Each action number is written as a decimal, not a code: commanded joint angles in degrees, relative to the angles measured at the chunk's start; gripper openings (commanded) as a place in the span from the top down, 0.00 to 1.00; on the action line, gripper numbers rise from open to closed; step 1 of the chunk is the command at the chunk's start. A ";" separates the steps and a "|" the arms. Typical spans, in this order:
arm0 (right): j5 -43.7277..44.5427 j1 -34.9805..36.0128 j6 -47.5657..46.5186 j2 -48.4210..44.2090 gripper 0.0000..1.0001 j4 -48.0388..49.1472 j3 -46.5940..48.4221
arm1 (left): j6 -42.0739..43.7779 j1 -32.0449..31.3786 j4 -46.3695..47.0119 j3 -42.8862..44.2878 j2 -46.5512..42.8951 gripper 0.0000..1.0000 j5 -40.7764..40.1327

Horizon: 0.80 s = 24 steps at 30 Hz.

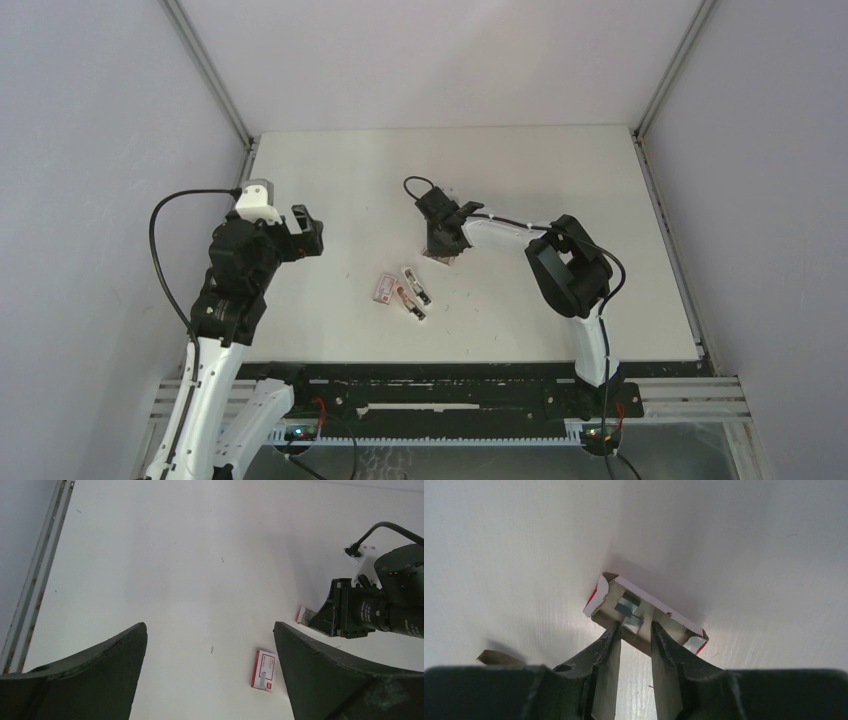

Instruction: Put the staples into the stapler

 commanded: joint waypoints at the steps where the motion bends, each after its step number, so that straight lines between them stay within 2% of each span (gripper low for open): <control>1: 0.49 0.56 1.10 -1.97 0.72 1.56 2.24 | 0.45 0.45 2.21 -1.33 -0.08 0.00 1.07; 24: 2.32 1.75 3.04 -3.38 0.66 3.27 2.24 | 0.42 0.50 2.31 -1.42 -0.11 0.00 1.24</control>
